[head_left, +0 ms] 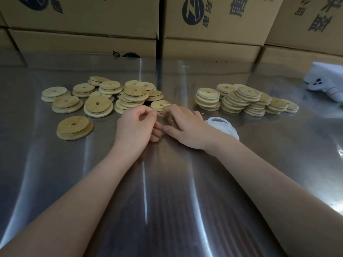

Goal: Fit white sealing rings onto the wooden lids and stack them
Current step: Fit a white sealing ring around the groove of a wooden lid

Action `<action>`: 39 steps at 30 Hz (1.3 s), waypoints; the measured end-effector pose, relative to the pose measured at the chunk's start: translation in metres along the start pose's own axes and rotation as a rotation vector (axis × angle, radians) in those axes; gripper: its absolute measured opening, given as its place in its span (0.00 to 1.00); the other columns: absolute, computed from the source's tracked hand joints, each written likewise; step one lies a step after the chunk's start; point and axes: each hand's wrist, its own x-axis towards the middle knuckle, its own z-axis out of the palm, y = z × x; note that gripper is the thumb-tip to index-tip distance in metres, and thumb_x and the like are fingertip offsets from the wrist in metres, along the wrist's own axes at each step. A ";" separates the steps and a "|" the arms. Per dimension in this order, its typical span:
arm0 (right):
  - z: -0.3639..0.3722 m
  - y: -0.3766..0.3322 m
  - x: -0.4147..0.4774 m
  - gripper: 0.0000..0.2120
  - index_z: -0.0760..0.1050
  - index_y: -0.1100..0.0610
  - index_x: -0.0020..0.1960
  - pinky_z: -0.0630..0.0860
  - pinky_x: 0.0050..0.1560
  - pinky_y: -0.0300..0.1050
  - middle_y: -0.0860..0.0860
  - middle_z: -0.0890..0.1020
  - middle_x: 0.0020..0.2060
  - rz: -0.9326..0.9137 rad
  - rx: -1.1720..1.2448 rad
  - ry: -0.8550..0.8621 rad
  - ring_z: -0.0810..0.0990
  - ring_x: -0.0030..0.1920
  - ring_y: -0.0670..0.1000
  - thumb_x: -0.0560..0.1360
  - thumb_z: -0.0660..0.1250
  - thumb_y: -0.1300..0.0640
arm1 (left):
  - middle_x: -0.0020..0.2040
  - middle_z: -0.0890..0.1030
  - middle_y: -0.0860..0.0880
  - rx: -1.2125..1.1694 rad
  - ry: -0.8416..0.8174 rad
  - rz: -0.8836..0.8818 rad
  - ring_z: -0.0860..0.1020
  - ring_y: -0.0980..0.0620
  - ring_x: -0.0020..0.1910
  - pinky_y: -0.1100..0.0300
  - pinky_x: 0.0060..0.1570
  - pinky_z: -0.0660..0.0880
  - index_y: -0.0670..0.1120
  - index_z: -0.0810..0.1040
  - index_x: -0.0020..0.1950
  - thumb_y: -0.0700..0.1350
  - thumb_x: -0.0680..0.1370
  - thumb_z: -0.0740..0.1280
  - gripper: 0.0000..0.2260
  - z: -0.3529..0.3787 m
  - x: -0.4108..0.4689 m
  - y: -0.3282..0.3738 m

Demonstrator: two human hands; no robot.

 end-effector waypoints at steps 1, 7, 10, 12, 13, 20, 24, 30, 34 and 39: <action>-0.001 0.000 0.000 0.15 0.66 0.52 0.64 0.59 0.59 0.50 0.47 0.73 0.60 -0.003 0.008 0.003 0.68 0.63 0.49 0.79 0.61 0.49 | 0.32 0.83 0.49 0.001 0.007 0.001 0.81 0.54 0.29 0.61 0.30 0.80 0.47 0.80 0.44 0.38 0.81 0.62 0.10 0.000 0.000 0.000; -0.009 -0.007 -0.002 0.13 0.67 0.56 0.61 0.64 0.53 0.47 0.40 0.73 0.47 -0.054 0.070 -0.011 0.71 0.49 0.49 0.79 0.63 0.53 | 0.33 0.83 0.54 0.050 0.083 0.046 0.80 0.58 0.34 0.58 0.36 0.81 0.50 0.81 0.44 0.41 0.80 0.63 0.10 -0.003 0.002 -0.003; -0.013 -0.008 -0.003 0.12 0.69 0.56 0.61 0.69 0.53 0.41 0.47 0.78 0.55 -0.084 0.082 -0.011 0.76 0.52 0.44 0.79 0.64 0.54 | 0.37 0.83 0.56 0.131 0.119 0.101 0.80 0.59 0.42 0.53 0.48 0.79 0.54 0.81 0.45 0.43 0.79 0.64 0.09 -0.005 0.004 -0.004; -0.014 -0.008 -0.004 0.11 0.70 0.55 0.59 0.66 0.44 0.28 0.48 0.79 0.54 -0.100 0.102 -0.001 0.74 0.42 0.32 0.78 0.65 0.57 | 0.41 0.83 0.57 0.175 0.132 0.135 0.80 0.60 0.46 0.55 0.50 0.78 0.55 0.81 0.47 0.43 0.79 0.64 0.08 -0.005 0.004 -0.005; -0.015 -0.009 -0.004 0.10 0.71 0.55 0.58 0.65 0.41 0.27 0.48 0.80 0.53 -0.102 0.116 0.004 0.73 0.39 0.29 0.78 0.64 0.59 | 0.43 0.82 0.57 0.196 0.141 0.151 0.79 0.60 0.47 0.57 0.51 0.77 0.55 0.80 0.47 0.43 0.79 0.64 0.08 -0.005 0.004 -0.005; -0.019 -0.015 -0.007 0.14 0.76 0.57 0.54 0.74 0.55 0.50 0.50 0.82 0.50 -0.171 0.143 0.057 0.79 0.52 0.52 0.73 0.59 0.68 | 0.60 0.77 0.51 0.418 0.107 0.195 0.71 0.50 0.64 0.54 0.64 0.68 0.51 0.78 0.59 0.40 0.74 0.67 0.15 -0.006 0.003 -0.003; -0.019 -0.018 -0.009 0.15 0.77 0.58 0.53 0.74 0.52 0.46 0.50 0.82 0.47 -0.223 0.163 0.073 0.79 0.48 0.49 0.71 0.59 0.69 | 0.66 0.72 0.49 0.615 0.044 0.129 0.63 0.44 0.70 0.51 0.62 0.62 0.53 0.72 0.66 0.47 0.72 0.69 0.23 0.000 0.001 -0.002; -0.018 -0.014 -0.007 0.15 0.79 0.59 0.54 0.74 0.54 0.45 0.50 0.83 0.47 -0.206 0.174 0.112 0.81 0.50 0.50 0.72 0.60 0.69 | 0.70 0.68 0.49 0.856 -0.012 0.038 0.60 0.43 0.71 0.46 0.63 0.60 0.54 0.65 0.72 0.54 0.71 0.69 0.31 0.002 0.003 -0.008; -0.022 -0.001 -0.006 0.14 0.80 0.58 0.52 0.75 0.51 0.44 0.48 0.83 0.45 -0.134 0.131 0.209 0.80 0.47 0.49 0.73 0.59 0.68 | 0.71 0.66 0.47 0.940 -0.006 0.000 0.60 0.42 0.71 0.45 0.64 0.59 0.51 0.66 0.73 0.59 0.72 0.68 0.32 0.000 0.005 -0.009; -0.032 0.022 -0.005 0.18 0.81 0.54 0.46 0.76 0.43 0.41 0.47 0.82 0.40 0.102 0.118 0.297 0.79 0.41 0.45 0.72 0.56 0.70 | 0.69 0.67 0.47 0.986 -0.019 -0.029 0.60 0.41 0.70 0.45 0.63 0.60 0.51 0.71 0.68 0.65 0.71 0.67 0.30 -0.002 0.006 -0.008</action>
